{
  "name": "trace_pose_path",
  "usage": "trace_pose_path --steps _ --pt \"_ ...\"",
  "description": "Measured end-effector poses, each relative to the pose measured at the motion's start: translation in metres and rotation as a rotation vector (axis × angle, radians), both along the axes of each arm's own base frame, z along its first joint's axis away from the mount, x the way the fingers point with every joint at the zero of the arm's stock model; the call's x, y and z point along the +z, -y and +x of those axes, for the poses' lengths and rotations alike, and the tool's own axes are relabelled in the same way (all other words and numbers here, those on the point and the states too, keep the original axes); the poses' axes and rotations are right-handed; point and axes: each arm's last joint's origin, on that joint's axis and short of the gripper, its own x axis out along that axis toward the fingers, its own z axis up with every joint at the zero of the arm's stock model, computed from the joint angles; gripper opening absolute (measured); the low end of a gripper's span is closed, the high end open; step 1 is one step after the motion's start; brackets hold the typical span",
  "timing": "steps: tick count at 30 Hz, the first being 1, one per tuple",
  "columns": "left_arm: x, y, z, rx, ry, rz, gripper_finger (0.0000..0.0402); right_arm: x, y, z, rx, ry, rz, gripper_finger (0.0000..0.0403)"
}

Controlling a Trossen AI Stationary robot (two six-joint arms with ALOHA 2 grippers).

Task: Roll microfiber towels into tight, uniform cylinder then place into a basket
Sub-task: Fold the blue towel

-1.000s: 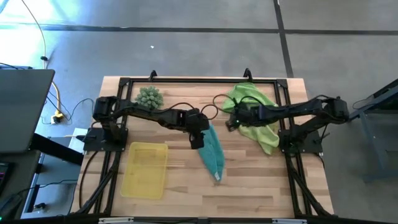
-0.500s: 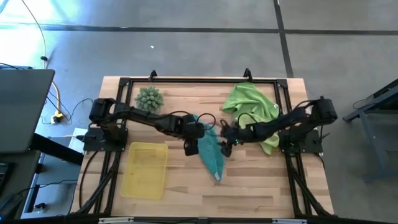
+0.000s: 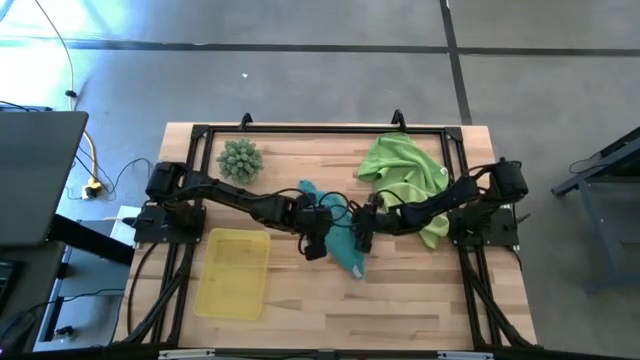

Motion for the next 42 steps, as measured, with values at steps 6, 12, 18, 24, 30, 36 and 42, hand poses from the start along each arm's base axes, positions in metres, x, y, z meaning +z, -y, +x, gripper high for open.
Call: trace_pose_path --steps 6,12,18,24,30,36,42 --pt "-0.01 -0.015 0.018 -0.01 0.102 0.064 0.0167 0.001 0.008 -0.007 -0.066 -0.052 -0.101 0.0204" --pt "-0.032 -0.039 0.035 0.047 0.19 0.093 0.0167 0.01 0.009 -0.012 -0.069 -0.064 -0.098 0.0204" --pt "-0.057 -0.063 0.04 0.102 0.188 0.101 0.0167 0.015 0.014 -0.015 -0.084 -0.07 -0.09 0.0204" --pt "-0.076 -0.07 0.037 0.11 0.106 0.085 0.0167 0.014 0.021 -0.015 -0.121 -0.08 -0.087 0.0204" --pt "-0.076 -0.059 0.032 0.07 0.037 0.02 0.0167 0.013 0.032 -0.016 -0.194 -0.076 -0.062 0.0204" --pt "-0.065 -0.034 0.027 -0.01 -0.001 0.005 0.0167 0.013 0.045 -0.017 -0.244 -0.078 -0.065 0.0204" --pt "-0.052 -0.01 0.019 -0.094 -0.063 -0.014 0.0167 0.014 0.057 -0.018 -0.289 -0.08 -0.073 0.0204"
